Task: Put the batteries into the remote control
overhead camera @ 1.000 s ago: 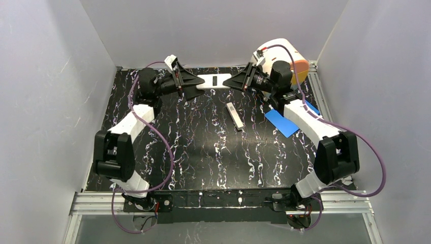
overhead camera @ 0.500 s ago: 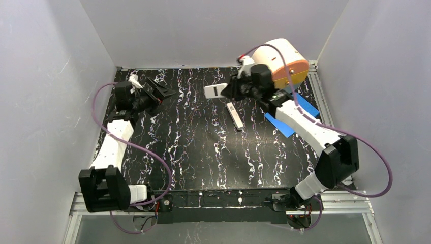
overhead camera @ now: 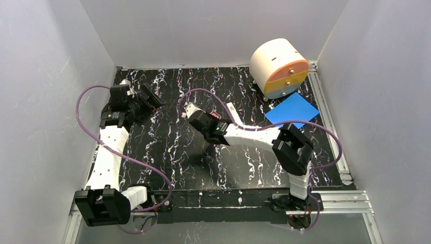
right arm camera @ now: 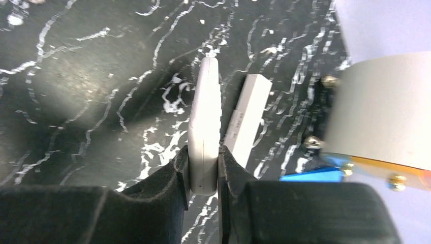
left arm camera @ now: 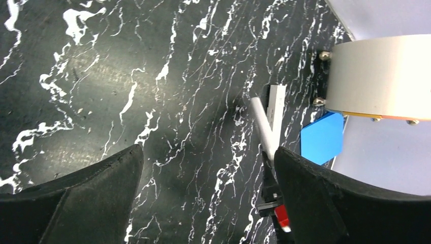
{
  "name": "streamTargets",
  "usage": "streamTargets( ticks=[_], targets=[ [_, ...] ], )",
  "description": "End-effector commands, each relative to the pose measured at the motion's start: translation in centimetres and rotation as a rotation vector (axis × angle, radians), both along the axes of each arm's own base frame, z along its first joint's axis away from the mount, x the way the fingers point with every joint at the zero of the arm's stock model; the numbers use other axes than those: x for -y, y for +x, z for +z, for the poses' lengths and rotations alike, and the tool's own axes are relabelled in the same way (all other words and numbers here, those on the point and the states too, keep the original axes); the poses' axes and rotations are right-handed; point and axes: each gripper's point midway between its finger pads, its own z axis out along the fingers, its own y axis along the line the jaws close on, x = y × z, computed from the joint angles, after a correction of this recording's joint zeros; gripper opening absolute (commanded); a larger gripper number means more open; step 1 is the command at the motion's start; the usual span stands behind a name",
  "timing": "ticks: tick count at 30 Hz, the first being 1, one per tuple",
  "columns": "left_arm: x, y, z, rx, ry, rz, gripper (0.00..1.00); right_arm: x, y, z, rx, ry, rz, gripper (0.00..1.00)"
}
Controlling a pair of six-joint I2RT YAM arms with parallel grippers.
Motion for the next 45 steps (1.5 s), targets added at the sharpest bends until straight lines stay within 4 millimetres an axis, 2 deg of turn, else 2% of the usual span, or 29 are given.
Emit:
streamTargets(
  ticks=[1, 7, 13, 15, 18, 19, 23, 26, 28, 30, 32, 34, 35, 38, 41, 43, 45],
  targets=[
    [-1.0, -0.6, 1.0, -0.016, 0.047, 0.042, 0.99, 1.1, 0.6, 2.2, 0.210, -0.167, -0.041, 0.01],
    [-0.9, -0.5, 1.5, -0.002, 0.068, 0.008, 0.98, 0.1, -3.6, -4.9, 0.168, -0.356, 0.134, 0.04],
    [-0.3, -0.6, 2.1, 0.019, 0.063, -0.033, 0.99, -0.5, -5.9, -9.2, 0.088, -0.412, 0.183, 0.10],
    [0.0, -0.6, 2.3, 0.035, 0.053, -0.055, 0.98, -0.7, -7.0, -10.8, 0.029, -0.420, 0.216, 0.19],
    [0.3, -0.5, 2.4, 0.038, 0.045, -0.075, 0.98, -1.2, -8.5, -12.3, -0.076, -0.391, 0.238, 0.40],
    [0.4, -0.5, 2.5, 0.038, 0.046, -0.079, 0.98, -1.3, -8.8, -12.5, -0.100, -0.377, 0.239, 0.47],
    [0.7, -0.4, 2.7, 0.036, 0.027, -0.087, 0.99, -2.4, -9.9, -12.2, -0.163, -0.293, 0.251, 0.60],
    [1.1, 0.1, 3.1, 0.039, -0.001, -0.092, 0.98, -3.2, -10.1, -11.0, -0.185, -0.213, 0.234, 0.65],
    [1.1, 0.4, 3.4, 0.033, -0.003, -0.094, 0.98, -3.8, -10.0, -9.1, -0.185, -0.134, 0.213, 0.71],
    [1.1, 0.4, 3.5, 0.019, 0.000, -0.098, 0.98, -4.3, -9.9, -6.5, -0.189, -0.032, 0.192, 0.93],
    [1.1, 0.3, 3.4, 0.001, 0.004, -0.108, 0.98, -4.4, -9.9, -4.0, -0.211, 0.076, 0.179, 0.97],
    [1.1, 0.3, 3.4, -0.001, 0.008, -0.110, 0.99, -3.4, -9.5, -1.8, -0.208, 0.169, 0.135, 0.98],
    [1.1, 0.3, 3.5, 0.002, 0.010, -0.111, 0.98, -2.6, -9.1, 0.3, -0.184, 0.237, 0.100, 0.98],
    [0.9, 0.2, 3.7, 0.023, 0.019, -0.107, 0.98, 1.5, -7.5, 3.5, -0.112, 0.384, -0.077, 0.98],
    [0.8, -0.1, 4.1, 0.060, 0.037, -0.107, 0.98, 7.8, -5.6, 6.2, 0.024, 0.473, -0.286, 0.97],
    [0.4, -0.5, 4.1, 0.077, 0.061, -0.098, 0.98, 12.5, -5.0, 8.5, 0.143, 0.513, -0.423, 0.97],
    [0.2, -1.1, 3.7, 0.089, 0.090, -0.108, 0.99, 16.4, -5.1, 10.5, 0.233, 0.544, -0.519, 0.98]
  ],
)
